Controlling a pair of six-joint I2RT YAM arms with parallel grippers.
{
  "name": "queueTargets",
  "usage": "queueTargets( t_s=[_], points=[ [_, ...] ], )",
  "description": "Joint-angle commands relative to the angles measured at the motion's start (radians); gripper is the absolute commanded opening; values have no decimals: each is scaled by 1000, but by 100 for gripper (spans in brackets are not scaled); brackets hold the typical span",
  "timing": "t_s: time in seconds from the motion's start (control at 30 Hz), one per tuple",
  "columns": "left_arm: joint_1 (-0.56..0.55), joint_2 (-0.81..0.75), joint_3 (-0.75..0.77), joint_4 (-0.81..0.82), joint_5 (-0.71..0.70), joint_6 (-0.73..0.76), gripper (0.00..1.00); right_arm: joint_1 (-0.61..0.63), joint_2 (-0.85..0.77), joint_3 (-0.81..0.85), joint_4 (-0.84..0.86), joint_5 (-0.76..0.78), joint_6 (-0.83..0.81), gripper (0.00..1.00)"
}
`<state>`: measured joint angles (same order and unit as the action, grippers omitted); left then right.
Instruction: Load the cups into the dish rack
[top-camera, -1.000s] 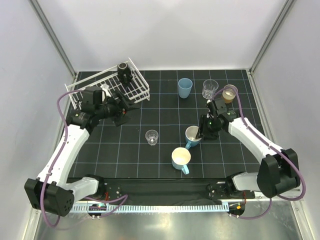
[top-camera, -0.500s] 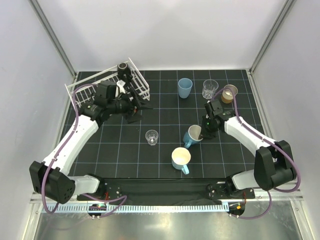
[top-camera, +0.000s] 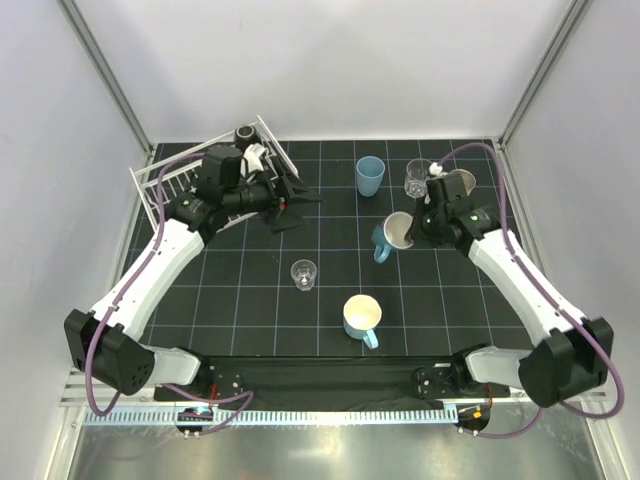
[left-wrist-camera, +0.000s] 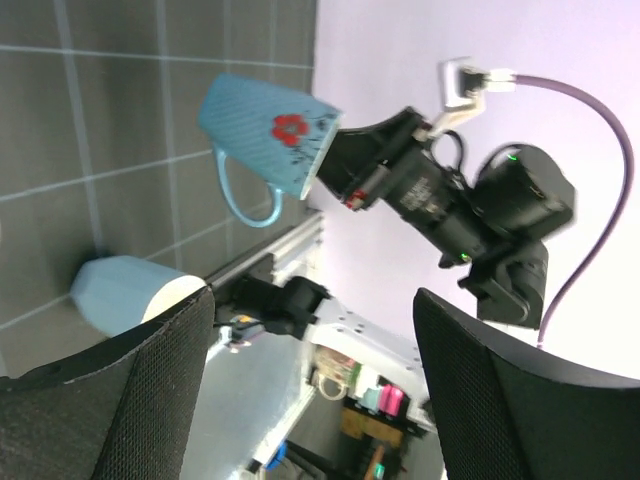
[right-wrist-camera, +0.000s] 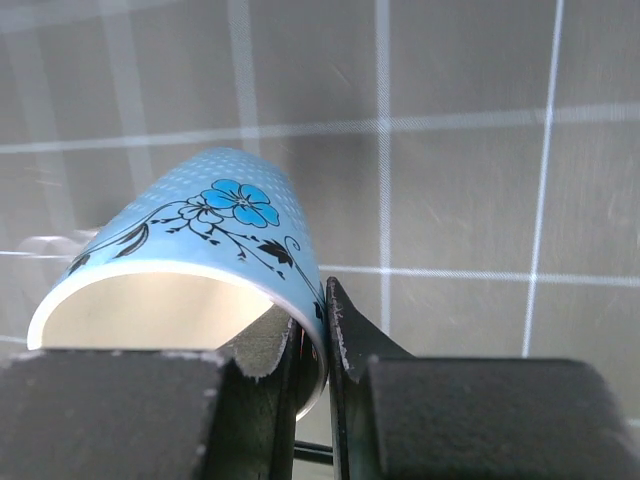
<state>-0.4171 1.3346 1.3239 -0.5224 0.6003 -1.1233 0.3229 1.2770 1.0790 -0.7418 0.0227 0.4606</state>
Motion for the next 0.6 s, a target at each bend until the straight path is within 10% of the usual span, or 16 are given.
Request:
queueTargets(
  t_s=[0.0,0.57],
  points=[
    [-26,11,2,140,87,-91,79,-15,-115,125,25,-69,-16,4],
    [-189,61,-57,587,190,-292,82,-53,-436,124,288,-311,137,4]
  ],
)
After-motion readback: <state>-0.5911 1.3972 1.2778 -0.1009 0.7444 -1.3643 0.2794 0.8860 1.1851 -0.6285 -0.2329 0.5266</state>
